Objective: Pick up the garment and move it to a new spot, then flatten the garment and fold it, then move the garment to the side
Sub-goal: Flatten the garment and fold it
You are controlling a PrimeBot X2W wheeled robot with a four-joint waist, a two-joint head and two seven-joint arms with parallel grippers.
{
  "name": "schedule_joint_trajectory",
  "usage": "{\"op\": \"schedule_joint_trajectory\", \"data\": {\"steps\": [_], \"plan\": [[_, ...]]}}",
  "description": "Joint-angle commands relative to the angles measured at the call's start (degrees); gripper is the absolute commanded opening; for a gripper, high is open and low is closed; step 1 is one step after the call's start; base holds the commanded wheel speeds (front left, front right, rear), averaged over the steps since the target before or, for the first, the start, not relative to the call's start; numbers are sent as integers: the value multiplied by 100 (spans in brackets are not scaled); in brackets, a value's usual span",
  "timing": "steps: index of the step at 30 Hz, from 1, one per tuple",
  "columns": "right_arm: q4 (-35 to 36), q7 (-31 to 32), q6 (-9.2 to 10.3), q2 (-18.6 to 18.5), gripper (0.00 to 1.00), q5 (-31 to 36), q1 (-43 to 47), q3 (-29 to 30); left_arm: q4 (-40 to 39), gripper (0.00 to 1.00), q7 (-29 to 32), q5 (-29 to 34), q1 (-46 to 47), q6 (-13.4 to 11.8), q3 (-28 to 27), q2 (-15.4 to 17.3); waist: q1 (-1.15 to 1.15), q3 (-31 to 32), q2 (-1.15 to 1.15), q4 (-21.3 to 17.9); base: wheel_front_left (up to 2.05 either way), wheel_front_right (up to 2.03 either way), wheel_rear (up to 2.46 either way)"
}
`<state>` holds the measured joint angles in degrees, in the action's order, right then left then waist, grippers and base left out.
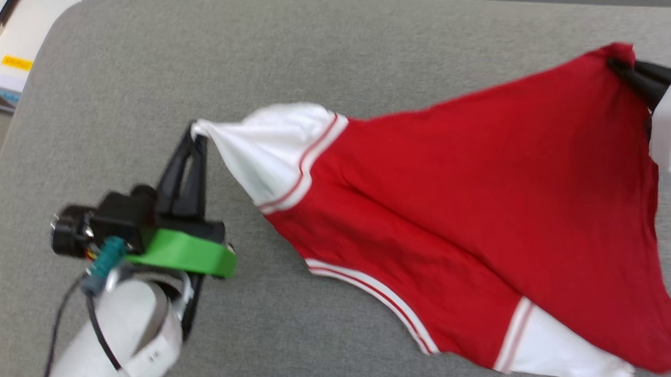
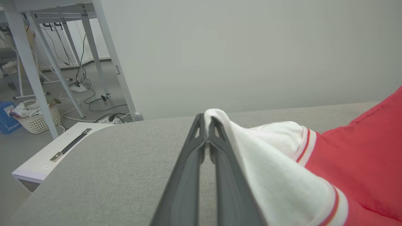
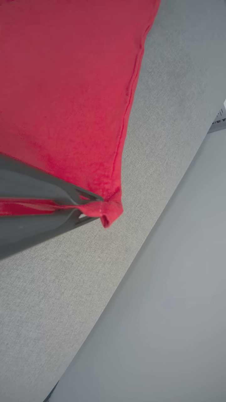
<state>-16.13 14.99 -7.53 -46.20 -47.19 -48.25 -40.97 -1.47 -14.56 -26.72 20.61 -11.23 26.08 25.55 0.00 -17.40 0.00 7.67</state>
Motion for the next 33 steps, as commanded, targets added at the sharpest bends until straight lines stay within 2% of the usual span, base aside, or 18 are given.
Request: {"op": "schedule_joint_trajectory", "data": {"steps": [1, 6, 12, 17, 22, 24, 27, 33], "plan": [[59, -205, 4, -6, 0, 3, -38, 121, -37, 0, 18, 50, 310, 45, -81, 99, 0, 341, 0, -343, 0, 0, 0], [296, -559, 4, 34, 0, 234, -169, 518, -181, 0, 310, 173, 1249, 217, -170, 269, 0, 336, 0, -516, 0, 0, 0], [505, -611, 4, 224, 0, 676, -757, 1107, -38, 0, 751, 294, 2909, 646, -238, 414, 0, -41, 0, -726, 0, 0, 0], [427, -472, 4, 506, 0, 1142, -1718, 1496, 532, 0, 1006, 347, 4580, 1099, -239, 344, 0, -567, 0, -872, 0, 0, 0], [95, -380, 4, 761, 0, 1626, -2859, 1638, 1321, 0, 1066, 462, 6150, 1409, -216, 148, 0, -1003, 0, -936, 0, 0, 0], [-226, -388, 4, 897, 0, 1882, -3631, 1648, 1824, 0, 1066, 598, 7084, 1552, -164, 85, 0, -1266, 0, -962, 0, 0, 0], [-609, -478, 4, 997, 0, 2129, -4360, 1588, 2286, 0, 996, 708, 7895, 1652, -95, -1, 0, -1476, 0, -945, 0, 0, 0], [-1418, -790, 4, 1235, 0, 2267, -5335, 1391, 3117, 0, 686, 791, 8857, 1764, 40, -150, 0, -1730, 0, -930, 0, 0, 0]]}}
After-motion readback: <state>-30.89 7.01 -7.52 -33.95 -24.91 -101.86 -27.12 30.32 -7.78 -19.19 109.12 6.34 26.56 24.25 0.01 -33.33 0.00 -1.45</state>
